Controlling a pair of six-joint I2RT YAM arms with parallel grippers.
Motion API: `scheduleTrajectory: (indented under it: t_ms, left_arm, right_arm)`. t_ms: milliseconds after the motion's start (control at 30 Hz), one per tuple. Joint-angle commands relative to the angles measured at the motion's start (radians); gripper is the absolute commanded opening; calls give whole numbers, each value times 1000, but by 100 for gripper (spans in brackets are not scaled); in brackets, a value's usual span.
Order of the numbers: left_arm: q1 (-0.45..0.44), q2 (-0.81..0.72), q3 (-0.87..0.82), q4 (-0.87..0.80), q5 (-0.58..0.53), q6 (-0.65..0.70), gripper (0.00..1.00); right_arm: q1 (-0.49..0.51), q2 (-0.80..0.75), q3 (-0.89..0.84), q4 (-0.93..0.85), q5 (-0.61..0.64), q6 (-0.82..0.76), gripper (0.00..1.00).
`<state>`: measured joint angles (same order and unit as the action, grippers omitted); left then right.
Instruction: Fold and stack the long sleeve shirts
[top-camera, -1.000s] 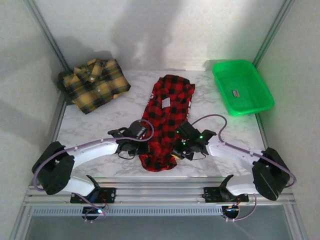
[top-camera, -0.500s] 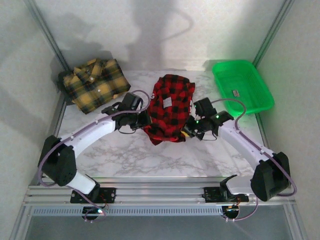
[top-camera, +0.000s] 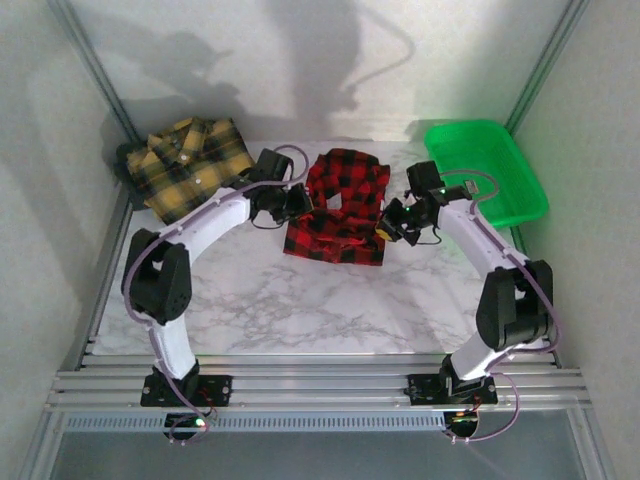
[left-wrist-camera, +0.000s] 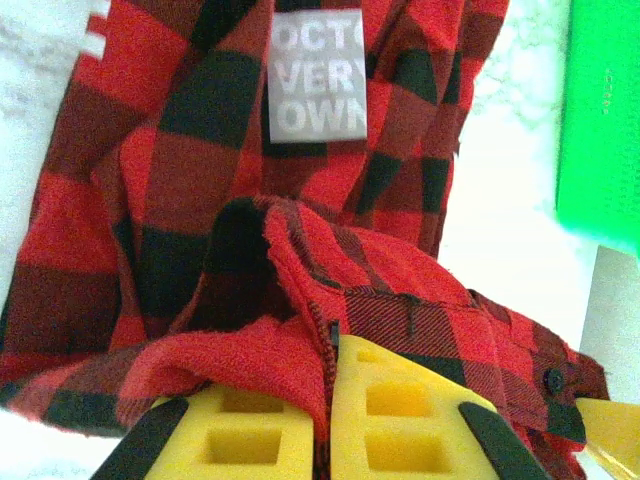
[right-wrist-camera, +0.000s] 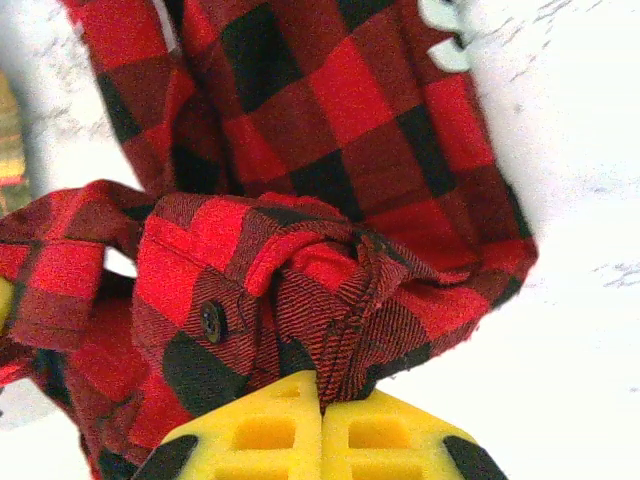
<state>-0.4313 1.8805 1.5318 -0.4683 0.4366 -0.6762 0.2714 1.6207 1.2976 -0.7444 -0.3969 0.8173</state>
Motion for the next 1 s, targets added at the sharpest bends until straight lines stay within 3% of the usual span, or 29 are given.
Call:
scheduleTrajectory:
  t_ms: [0, 267, 433, 467, 533, 667, 700, 800, 900, 967]
  left_arm:
    - [20, 65, 76, -7, 21, 35, 2]
    - [52, 221, 183, 0, 21, 44, 3]
    - [58, 336, 300, -6, 37, 34, 10]
    - [60, 362, 324, -14, 37, 27, 20]
    - [63, 390, 359, -9, 39, 7, 44]
    - [79, 375, 454, -27, 21, -66, 68]
    - [83, 355, 493, -50, 2, -79, 86]
    - [95, 258, 579, -129, -97, -94, 99]
    - [97, 98, 537, -178, -182, -100, 100]
    - [92, -43, 389, -161, -193, -110, 100]
  right_arm:
    - [-28, 52, 37, -9, -19, -47, 0]
    - [-79, 224, 120, 23, -26, -74, 0]
    - [-95, 370, 208, 49, -50, -71, 0]
    - [-96, 399, 232, 62, -71, -64, 0]
    - [-99, 453, 286, 77, -85, -61, 10]
    - [-120, 480, 392, 121, -124, -36, 39]
    - [-124, 454, 418, 121, -102, -51, 43]
    - [-125, 339, 477, 66, 3, -151, 51]
    - [-110, 197, 476, -30, 97, -292, 57]
    - [-88, 100, 423, -99, 149, -364, 59]
